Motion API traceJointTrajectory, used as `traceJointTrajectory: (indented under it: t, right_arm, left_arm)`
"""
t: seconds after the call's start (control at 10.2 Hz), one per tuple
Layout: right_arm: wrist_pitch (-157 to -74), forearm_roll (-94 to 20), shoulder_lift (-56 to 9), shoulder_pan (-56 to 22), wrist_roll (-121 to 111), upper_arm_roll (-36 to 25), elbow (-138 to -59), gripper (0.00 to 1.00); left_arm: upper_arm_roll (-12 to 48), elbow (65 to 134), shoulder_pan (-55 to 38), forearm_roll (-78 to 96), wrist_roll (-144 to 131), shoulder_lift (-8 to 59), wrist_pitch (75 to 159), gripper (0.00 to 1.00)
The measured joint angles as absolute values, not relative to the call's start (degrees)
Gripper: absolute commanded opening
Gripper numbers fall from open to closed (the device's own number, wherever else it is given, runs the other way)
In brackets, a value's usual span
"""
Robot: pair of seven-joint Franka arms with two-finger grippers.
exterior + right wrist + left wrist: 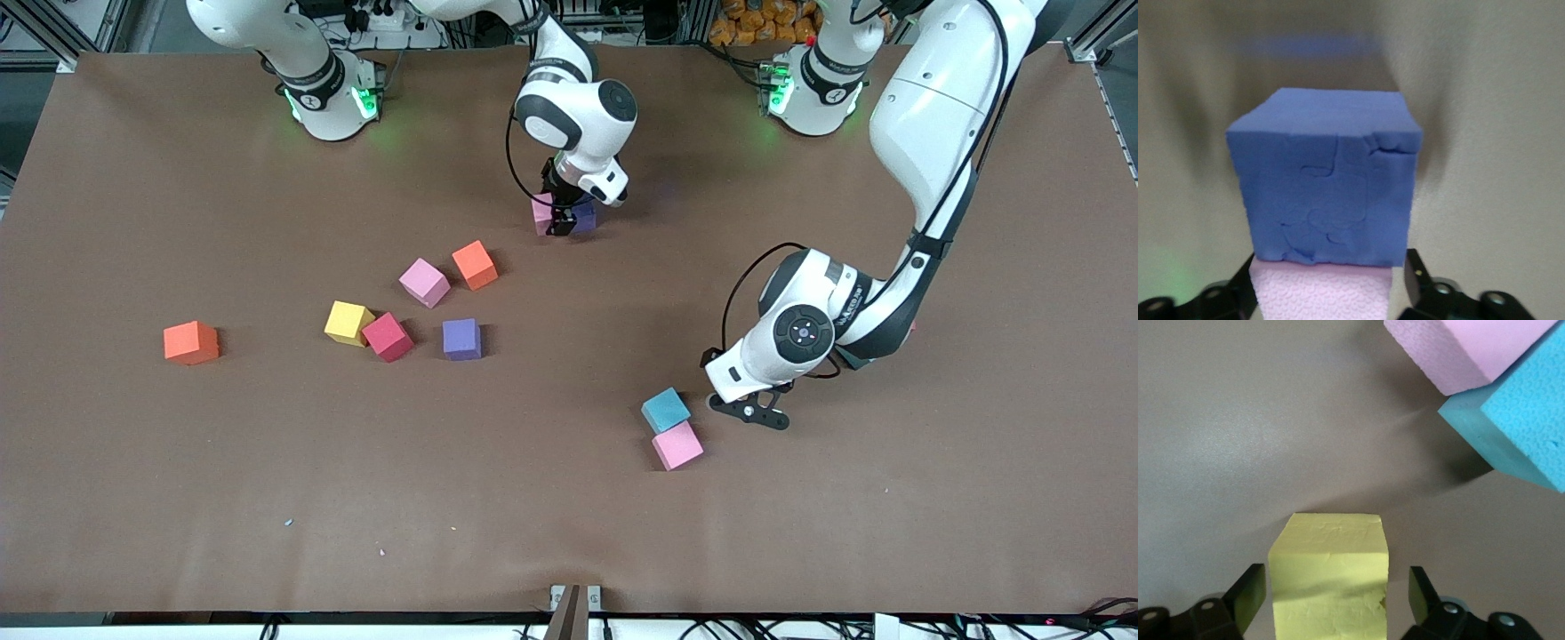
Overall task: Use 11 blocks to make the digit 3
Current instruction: 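Place the pink cube beside purple with the right gripper while the left grasps yellow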
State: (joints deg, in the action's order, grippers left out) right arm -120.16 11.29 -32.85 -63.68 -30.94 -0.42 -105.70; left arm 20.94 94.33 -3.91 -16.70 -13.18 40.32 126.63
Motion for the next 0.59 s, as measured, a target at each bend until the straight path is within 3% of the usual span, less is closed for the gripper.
traceJointTrajectory:
  t: [0.1, 0.2, 0.59]
  right_arm:
    - [-119.1, 11.3, -32.1, -63.7, -31.0, -0.4, -105.1, 1.00]
    - [-117.4, 11.3, -30.7, -63.7, -31.0, -0.4, -104.6, 1.00]
    - [-111.8, 11.3, -23.2, -63.0, -28.0, -1.2, -104.3, 1.00]
  left_arm:
    - [20.9, 94.3, -3.9, -16.7, -13.2, 40.3, 126.6, 0.13]
    - [20.9, 94.3, -3.9, -16.7, -13.2, 40.3, 126.6, 0.00]
    - [21.1, 94.0, -3.9, -16.6, -17.9, 40.3, 126.4, 0.00]
